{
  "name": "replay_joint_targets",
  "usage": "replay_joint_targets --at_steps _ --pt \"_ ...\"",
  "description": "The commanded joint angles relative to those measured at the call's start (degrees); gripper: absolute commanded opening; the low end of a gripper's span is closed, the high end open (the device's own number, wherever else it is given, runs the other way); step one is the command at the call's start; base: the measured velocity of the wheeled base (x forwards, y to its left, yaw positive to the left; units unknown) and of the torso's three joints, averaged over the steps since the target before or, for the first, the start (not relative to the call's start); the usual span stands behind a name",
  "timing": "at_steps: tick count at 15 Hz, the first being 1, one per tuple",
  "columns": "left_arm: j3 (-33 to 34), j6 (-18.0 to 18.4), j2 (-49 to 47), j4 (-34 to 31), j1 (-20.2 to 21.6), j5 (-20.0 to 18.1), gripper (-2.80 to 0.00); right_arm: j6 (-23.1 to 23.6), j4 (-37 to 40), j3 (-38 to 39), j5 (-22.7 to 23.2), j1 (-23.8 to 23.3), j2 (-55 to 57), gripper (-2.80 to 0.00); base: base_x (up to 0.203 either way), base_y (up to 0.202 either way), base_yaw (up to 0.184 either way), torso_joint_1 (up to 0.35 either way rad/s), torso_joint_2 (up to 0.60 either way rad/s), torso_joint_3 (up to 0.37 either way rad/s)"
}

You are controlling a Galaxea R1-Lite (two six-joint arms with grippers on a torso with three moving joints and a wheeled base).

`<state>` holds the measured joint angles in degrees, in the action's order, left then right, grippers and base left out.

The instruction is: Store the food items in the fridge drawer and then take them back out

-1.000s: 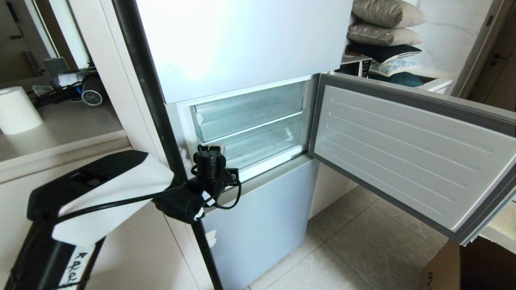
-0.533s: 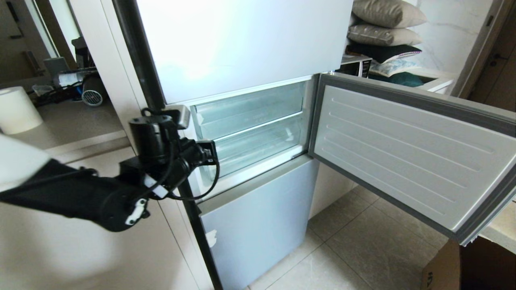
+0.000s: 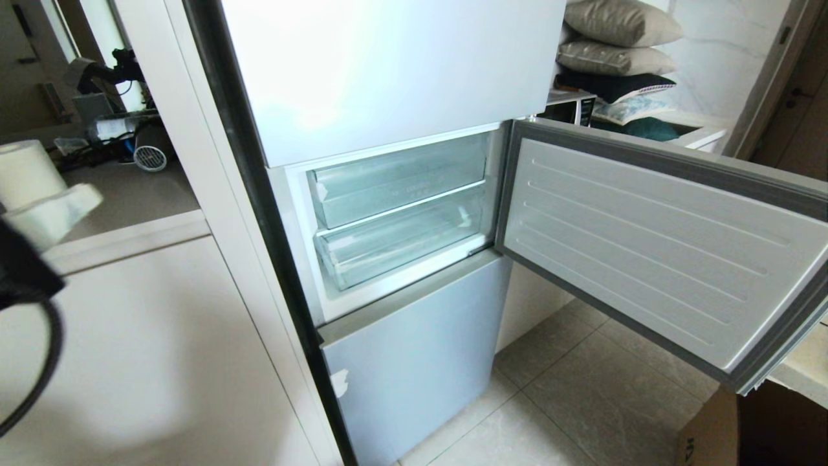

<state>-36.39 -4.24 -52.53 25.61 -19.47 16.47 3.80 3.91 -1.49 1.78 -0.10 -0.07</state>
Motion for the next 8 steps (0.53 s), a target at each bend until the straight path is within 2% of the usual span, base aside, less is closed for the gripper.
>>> replay_joint_targets --at_steps 1,2,3,4,5,7,8 --pt "1.67 -0.06 17.34 -15.17 2.05 0.37 -2.80 0.06 0.04 -0.01 0.07 0.01 0.03 -2.80 0.000 0.000 0.000 0.000 0.00 0.000" --pt "2.55 -0.06 21.86 -25.36 4.79 0.71 -2.80 0.06 0.04 -0.01 0.03 0.01 0.01 -2.80 0.000 0.000 0.000 0.000 0.00 0.000" --pt "4.27 0.05 25.08 -32.77 9.90 0.80 -2.80 0.06 0.04 -0.01 -0.02 0.01 -0.01 -2.80 0.000 0.000 0.000 0.000 0.00 0.000" --pt "7.79 0.57 28.26 -36.27 13.94 0.44 -2.80 0.06 0.04 -0.01 0.06 0.01 -0.01 -2.80 0.000 0.000 0.000 0.000 0.00 0.000" --pt "13.01 1.35 31.05 -38.17 15.84 -0.19 -2.80 0.06 0.04 -0.01 0.03 0.01 -0.01 -2.80 0.000 0.000 0.000 0.000 0.00 0.000" --pt "23.93 3.13 36.18 -39.40 16.68 -2.68 -2.80 0.06 0.04 -0.01 0.07 0.01 -0.01 -2.80 0.000 0.000 0.000 0.000 0.00 0.000" --pt "27.61 4.07 38.88 -39.11 17.28 -6.44 -2.80 0.10 0.04 -0.01 0.03 0.01 -0.01 -2.80 0.000 0.000 0.000 0.000 0.00 0.000"
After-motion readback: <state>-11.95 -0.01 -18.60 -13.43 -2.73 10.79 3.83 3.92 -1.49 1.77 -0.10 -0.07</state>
